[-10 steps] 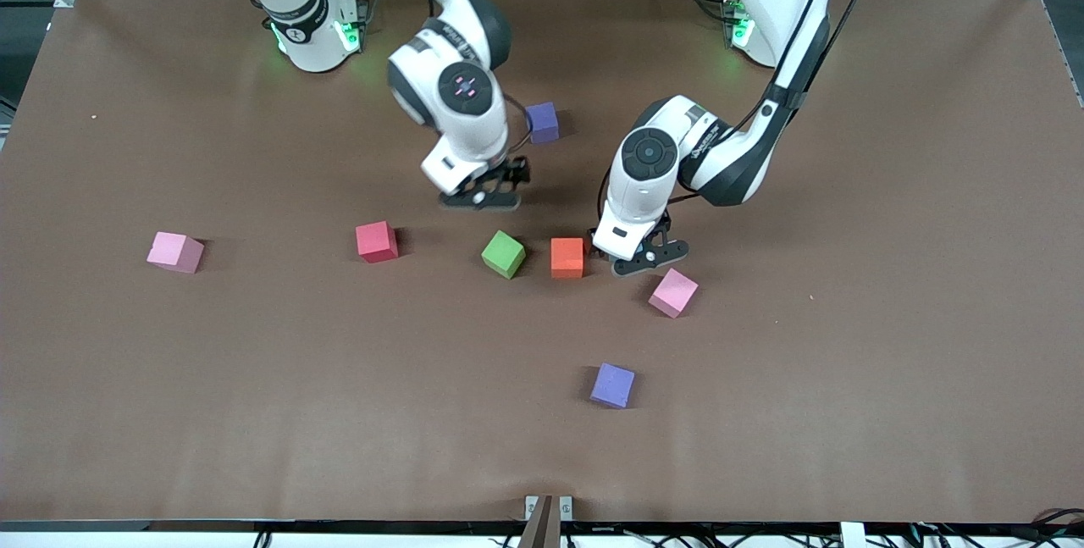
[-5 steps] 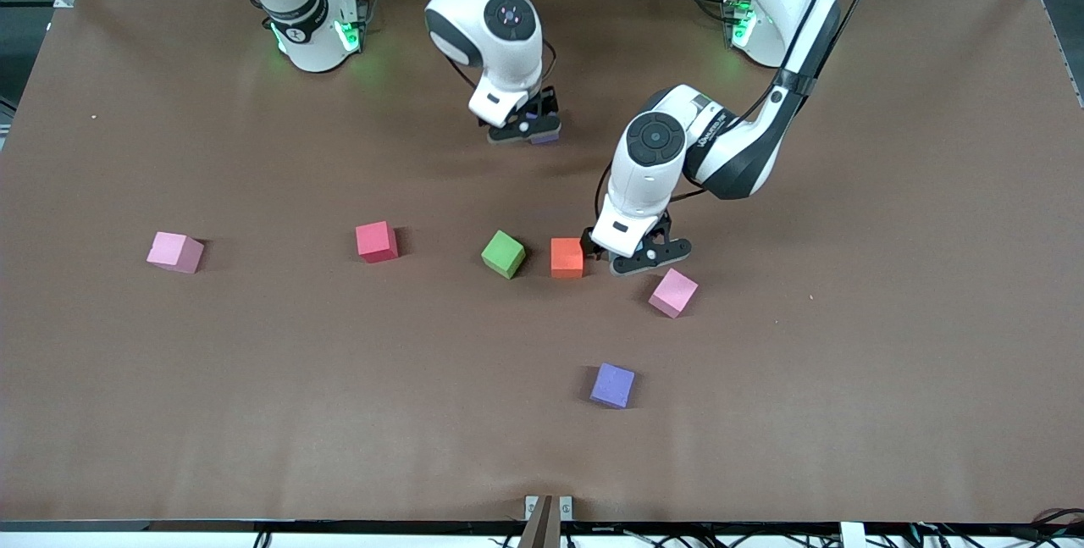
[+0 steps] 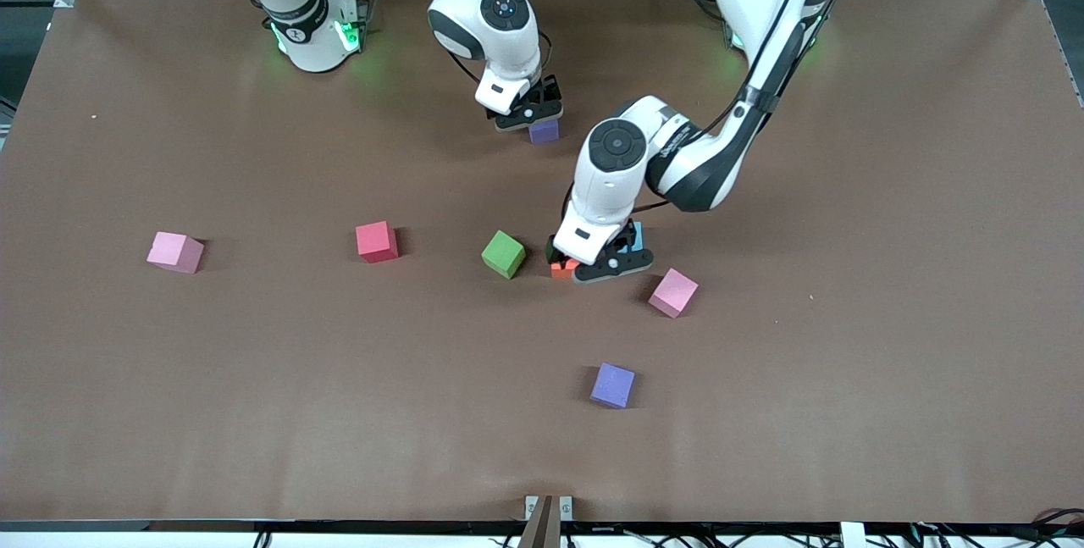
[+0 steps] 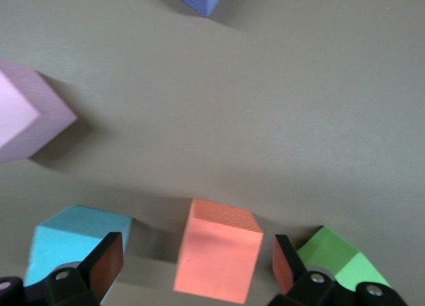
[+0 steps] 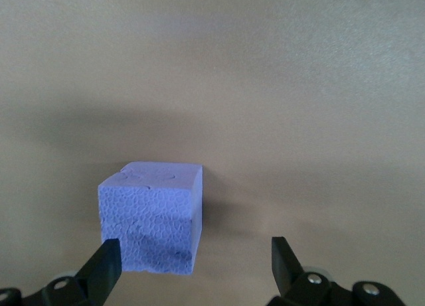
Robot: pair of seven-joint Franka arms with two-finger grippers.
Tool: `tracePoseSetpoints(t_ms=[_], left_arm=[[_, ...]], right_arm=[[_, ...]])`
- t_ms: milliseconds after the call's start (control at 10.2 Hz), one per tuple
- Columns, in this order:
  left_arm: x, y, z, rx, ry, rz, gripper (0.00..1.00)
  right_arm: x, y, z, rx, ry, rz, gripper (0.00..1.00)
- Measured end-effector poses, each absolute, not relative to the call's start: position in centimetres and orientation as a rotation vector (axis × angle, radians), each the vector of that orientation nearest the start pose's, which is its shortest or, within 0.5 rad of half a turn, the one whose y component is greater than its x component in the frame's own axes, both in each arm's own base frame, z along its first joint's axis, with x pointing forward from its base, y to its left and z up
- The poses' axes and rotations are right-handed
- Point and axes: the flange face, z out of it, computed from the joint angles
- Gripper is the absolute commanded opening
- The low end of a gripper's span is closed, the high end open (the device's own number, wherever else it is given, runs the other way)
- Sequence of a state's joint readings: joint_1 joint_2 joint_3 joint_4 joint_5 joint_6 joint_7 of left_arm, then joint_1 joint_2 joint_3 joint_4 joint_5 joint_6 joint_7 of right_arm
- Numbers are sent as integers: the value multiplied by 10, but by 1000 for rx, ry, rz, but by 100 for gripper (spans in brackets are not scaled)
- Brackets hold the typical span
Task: Arrange blocks into number 1
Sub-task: 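Close the right gripper on the purple cube while the left gripper grips orange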
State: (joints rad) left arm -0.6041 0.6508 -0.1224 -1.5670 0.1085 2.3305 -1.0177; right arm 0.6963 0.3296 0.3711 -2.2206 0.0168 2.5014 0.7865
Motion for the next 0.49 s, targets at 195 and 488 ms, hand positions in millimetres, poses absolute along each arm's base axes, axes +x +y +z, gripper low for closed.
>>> tracePoseSetpoints(t_ms=[195, 488], left_arm=[[540, -480, 259, -3195, -385, -120, 100], [539, -480, 245, -3183, -333, -97, 100]], right_arm=[[263, 484, 227, -3042, -351, 173, 100], [253, 501, 224, -3031, -334, 182, 100]])
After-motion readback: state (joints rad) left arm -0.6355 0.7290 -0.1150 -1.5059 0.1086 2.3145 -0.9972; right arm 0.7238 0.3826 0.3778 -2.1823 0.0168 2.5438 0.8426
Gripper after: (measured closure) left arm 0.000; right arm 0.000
